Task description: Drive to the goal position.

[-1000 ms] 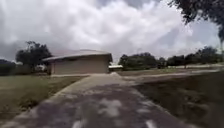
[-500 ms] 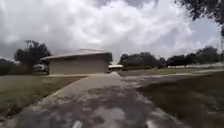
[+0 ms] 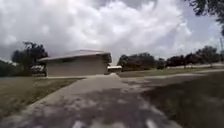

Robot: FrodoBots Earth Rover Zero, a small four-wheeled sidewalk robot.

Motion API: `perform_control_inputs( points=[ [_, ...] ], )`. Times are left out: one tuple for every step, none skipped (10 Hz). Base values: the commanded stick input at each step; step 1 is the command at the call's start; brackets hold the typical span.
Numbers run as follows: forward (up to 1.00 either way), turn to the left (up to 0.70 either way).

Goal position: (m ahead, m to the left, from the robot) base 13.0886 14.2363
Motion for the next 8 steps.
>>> perform_control_inputs(
  points=[
    [0.85, 0.00],
    [0.85, 0.00],
    [0.85, 0.00],
    [0.85, 0.00],
    [0.85, 0.00],
    [0.85, 0.00],
    [0.85, 0.00],
    [0.85, 0.00]
  ],
)
